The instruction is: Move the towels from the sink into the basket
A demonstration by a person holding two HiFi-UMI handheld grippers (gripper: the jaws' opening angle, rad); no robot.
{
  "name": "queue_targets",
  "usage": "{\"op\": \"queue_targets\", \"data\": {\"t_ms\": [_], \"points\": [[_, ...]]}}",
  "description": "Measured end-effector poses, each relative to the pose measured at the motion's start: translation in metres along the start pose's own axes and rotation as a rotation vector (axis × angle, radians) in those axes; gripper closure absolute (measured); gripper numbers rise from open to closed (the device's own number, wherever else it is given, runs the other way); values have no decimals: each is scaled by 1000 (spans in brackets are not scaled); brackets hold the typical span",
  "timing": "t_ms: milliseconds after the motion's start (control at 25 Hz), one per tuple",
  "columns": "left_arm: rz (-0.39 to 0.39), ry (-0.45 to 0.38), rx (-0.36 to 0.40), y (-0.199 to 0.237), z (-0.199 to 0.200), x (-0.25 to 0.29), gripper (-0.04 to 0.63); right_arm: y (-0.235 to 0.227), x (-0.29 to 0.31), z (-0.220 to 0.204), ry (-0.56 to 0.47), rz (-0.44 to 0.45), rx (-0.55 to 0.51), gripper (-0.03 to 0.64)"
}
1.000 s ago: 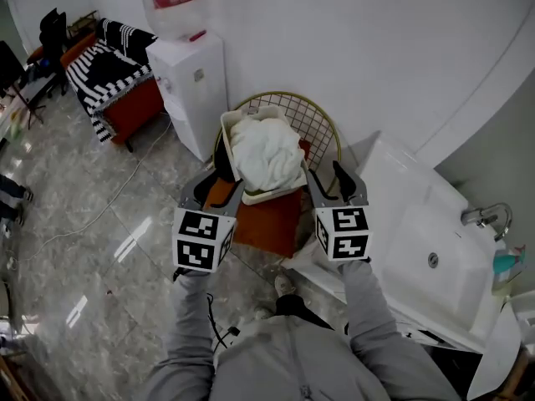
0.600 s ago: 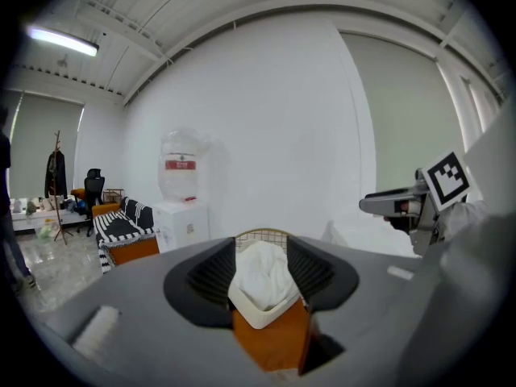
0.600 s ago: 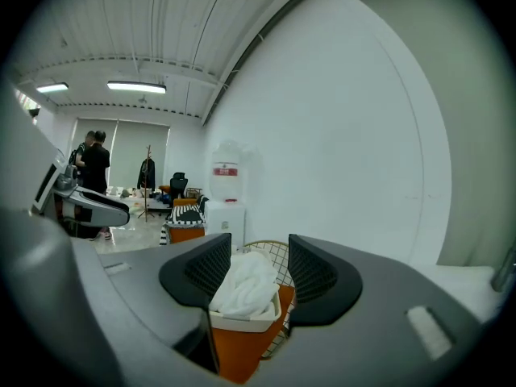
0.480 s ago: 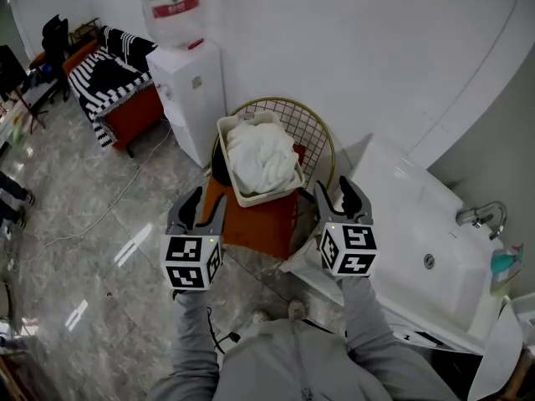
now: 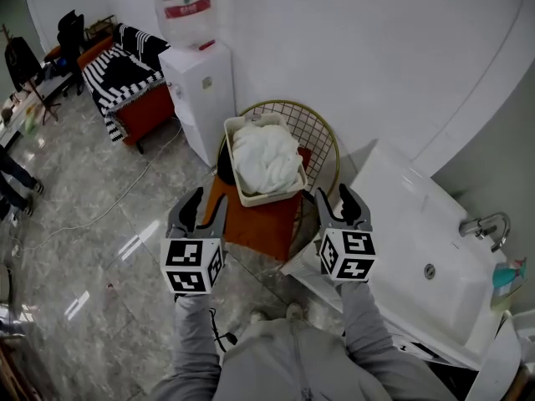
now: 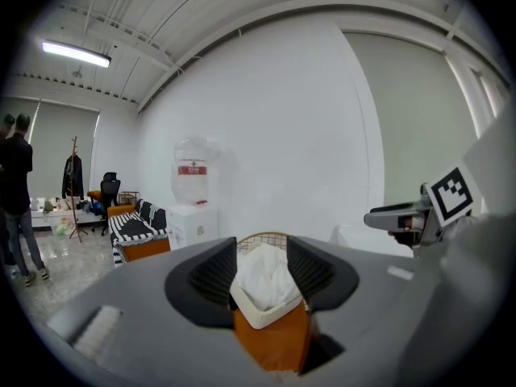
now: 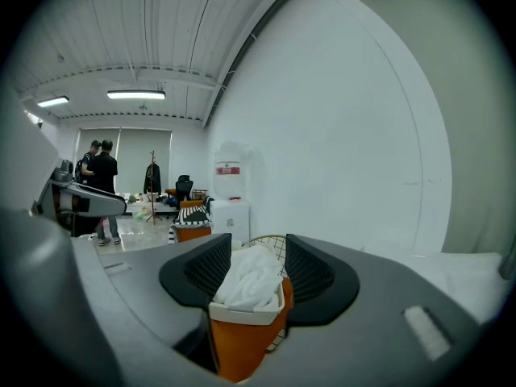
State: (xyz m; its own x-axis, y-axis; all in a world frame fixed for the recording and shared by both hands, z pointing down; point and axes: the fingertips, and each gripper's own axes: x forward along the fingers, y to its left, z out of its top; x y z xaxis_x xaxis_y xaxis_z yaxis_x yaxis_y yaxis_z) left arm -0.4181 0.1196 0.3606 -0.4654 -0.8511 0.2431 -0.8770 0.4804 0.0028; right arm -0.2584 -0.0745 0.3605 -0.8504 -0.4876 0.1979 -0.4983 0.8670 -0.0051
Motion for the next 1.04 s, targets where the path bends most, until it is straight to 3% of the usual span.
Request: {"op": "queue_targets", "data": {"t_ms": [1040], "points": [[18, 14, 29, -11, 3, 6, 362, -12, 5, -6, 14, 0, -3, 411]]}}
